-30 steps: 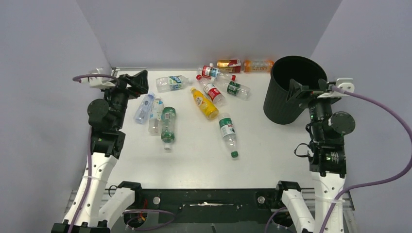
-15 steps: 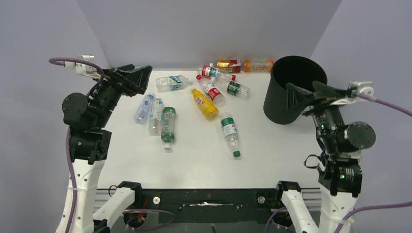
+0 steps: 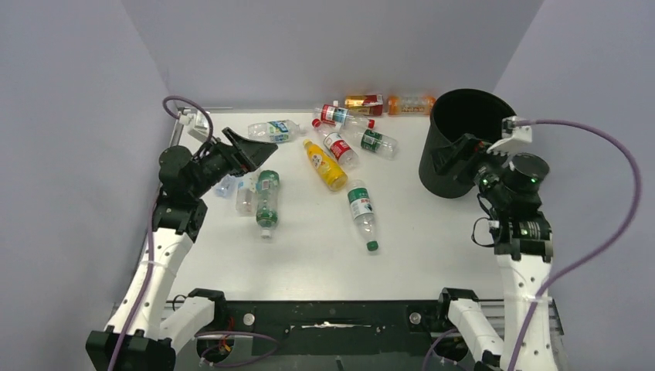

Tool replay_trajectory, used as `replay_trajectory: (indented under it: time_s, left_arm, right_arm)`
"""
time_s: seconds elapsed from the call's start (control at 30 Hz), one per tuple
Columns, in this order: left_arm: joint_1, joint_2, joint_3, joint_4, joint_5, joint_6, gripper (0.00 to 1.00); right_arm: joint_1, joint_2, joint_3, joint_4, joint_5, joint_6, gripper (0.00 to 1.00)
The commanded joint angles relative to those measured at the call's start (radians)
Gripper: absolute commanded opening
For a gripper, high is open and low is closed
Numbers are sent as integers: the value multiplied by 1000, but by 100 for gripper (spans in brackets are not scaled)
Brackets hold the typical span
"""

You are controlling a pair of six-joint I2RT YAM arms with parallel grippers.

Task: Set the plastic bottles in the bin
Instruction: Pick up the plastic bottle at the center of the board.

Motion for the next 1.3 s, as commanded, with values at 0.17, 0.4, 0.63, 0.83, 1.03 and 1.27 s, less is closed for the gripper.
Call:
replay_trajectory:
  time_s: [0.17, 0.4, 0.63, 0.83, 1.03, 1.27]
  left_arm:
    - [-42, 14, -134, -23, -38, -56, 87]
    - [-106, 35, -48, -302, -137, 53, 87]
    - [-166, 30, 22, -513, -215, 114, 87]
    - [-178, -1, -50, -545, -200, 111, 87]
    - [-217, -97, -121, -603, -172, 142, 87]
    - [-218, -173, -180, -718, -143, 160, 87]
  right_arm:
    - [209, 175, -164, -85, 194, 41, 98]
    - [458, 390, -157, -81, 426, 54, 98]
    - [519, 579, -105, -109, 513, 20, 98]
    - [600, 677, -73, -44, 496, -1, 98]
    - [696, 786, -33, 46, 495, -41, 98]
    - [760, 978, 219, -204, 635, 18, 98]
